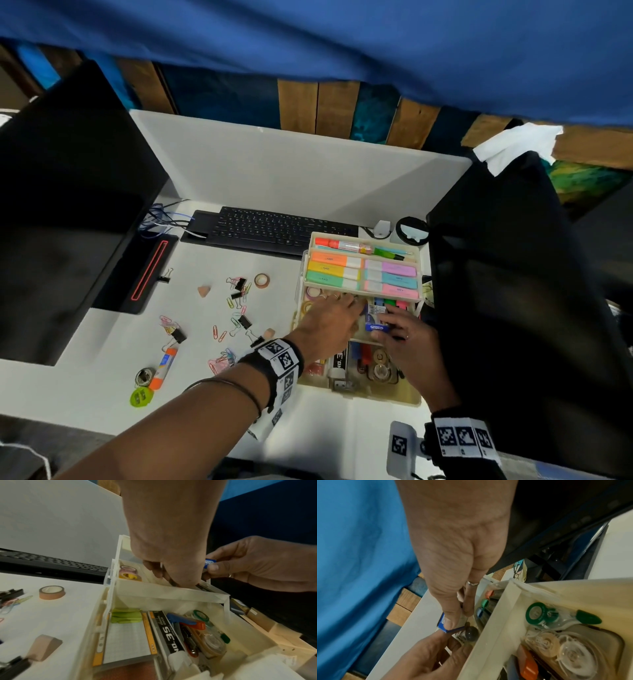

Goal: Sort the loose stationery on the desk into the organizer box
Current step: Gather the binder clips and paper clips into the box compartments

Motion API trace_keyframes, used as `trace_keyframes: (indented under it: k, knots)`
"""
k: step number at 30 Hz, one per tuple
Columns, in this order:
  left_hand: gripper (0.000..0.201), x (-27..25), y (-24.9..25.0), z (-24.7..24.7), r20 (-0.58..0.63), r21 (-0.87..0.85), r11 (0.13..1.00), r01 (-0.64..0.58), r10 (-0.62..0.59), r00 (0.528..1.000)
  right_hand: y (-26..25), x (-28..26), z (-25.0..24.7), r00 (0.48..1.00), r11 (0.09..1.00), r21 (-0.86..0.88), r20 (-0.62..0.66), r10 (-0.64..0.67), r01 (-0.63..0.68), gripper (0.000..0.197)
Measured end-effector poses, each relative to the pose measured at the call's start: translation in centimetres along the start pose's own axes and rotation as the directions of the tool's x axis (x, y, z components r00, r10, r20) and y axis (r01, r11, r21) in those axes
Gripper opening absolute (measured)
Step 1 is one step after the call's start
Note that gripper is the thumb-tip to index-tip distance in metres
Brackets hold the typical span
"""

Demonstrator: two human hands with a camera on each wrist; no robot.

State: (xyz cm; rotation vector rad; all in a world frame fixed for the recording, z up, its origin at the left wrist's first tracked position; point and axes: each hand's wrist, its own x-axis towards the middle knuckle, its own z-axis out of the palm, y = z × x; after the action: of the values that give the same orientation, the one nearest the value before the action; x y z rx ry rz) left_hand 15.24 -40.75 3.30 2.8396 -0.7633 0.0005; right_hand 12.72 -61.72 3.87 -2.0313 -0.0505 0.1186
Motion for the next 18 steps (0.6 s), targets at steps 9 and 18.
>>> trace_keyframes:
  k: [9, 18]
  knots:
    - [0.009, 1.2, 0.4, -0.4, 0.134, -0.001, 0.985, 0.172, -0.171, 0.976, -0.7, 0.5, 0.3, 0.999, 0.984, -0.179, 0.032, 0.005, 0.001, 0.04]
    - [0.04, 0.0, -0.9, -1.2, 0.039, -0.239, 0.953, 0.187, -0.183, 0.982, -0.9, 1.8, 3.3, 0.982, 0.86, -0.476, 0.084, -0.167, 0.187, 0.026]
